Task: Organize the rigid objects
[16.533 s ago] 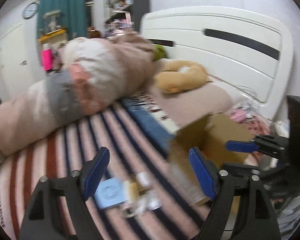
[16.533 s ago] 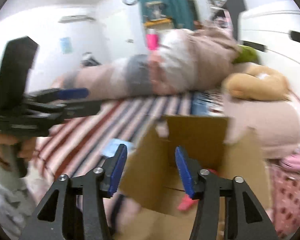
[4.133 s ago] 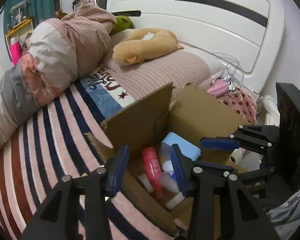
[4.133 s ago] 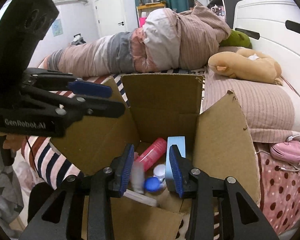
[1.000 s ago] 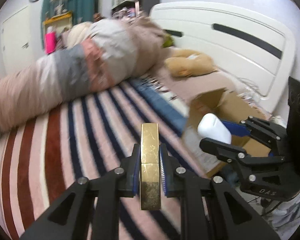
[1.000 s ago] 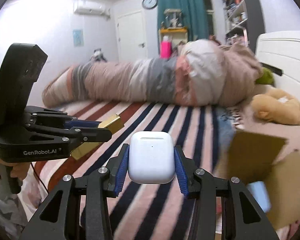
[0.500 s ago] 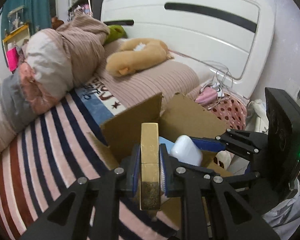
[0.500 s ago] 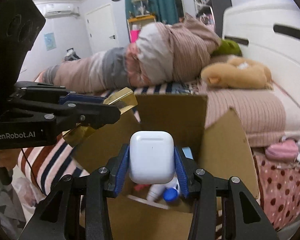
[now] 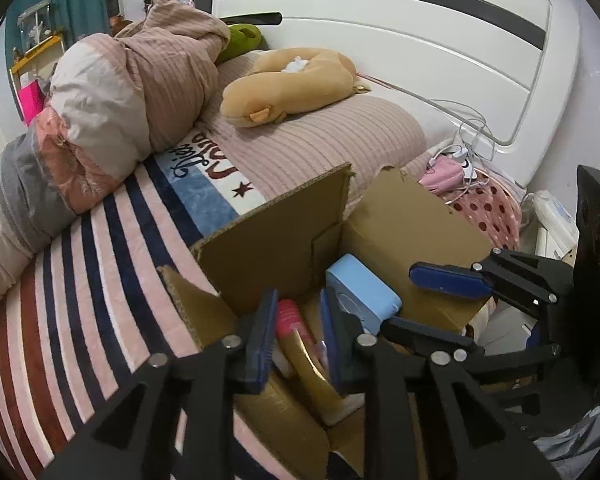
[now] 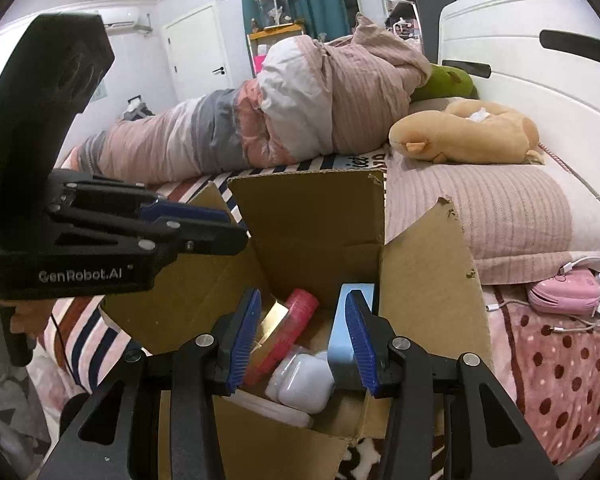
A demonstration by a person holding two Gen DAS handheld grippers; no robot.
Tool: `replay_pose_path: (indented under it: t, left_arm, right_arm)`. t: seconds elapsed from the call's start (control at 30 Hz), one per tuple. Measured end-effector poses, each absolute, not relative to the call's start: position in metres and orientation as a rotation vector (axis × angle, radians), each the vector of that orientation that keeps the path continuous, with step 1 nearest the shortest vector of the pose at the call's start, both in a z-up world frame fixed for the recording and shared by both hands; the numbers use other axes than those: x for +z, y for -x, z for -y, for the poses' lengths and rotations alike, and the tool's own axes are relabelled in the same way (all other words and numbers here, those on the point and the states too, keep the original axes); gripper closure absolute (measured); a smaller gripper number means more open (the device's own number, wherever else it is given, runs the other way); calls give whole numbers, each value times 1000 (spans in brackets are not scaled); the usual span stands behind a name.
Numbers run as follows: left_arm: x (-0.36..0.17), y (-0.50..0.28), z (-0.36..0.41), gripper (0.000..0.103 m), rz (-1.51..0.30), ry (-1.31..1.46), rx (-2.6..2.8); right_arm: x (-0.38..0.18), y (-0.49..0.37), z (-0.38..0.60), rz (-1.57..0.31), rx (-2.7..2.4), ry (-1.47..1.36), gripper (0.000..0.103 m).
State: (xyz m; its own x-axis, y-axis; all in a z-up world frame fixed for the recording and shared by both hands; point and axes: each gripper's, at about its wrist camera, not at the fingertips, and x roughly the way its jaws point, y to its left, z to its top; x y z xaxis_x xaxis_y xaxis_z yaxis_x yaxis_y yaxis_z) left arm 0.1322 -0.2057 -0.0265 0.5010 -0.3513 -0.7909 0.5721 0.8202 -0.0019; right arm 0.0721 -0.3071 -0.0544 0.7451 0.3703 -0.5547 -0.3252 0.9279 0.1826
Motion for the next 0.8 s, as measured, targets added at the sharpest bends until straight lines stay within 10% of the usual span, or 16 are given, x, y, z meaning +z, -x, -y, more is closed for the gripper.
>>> replay_pose_path:
  t: [0.3,0.47,0.63,0.8]
  left_arm:
    - [-3,-116,181,35,-784,-238,-520]
    - [19,-94,154,9,-676,-174,-413]
    - [31,-73,122,1,-615,-104,-277]
    - [32,-58,91,1,-577,-41,-161]
  right_arm:
    - [-48,-71,301,-611,417,-68,63]
    - [-26,-68,300,-533,549,-34,36]
    - [2,-63,299,-407,600,6,1]
    - [14,-53,292,-318,694,29,0]
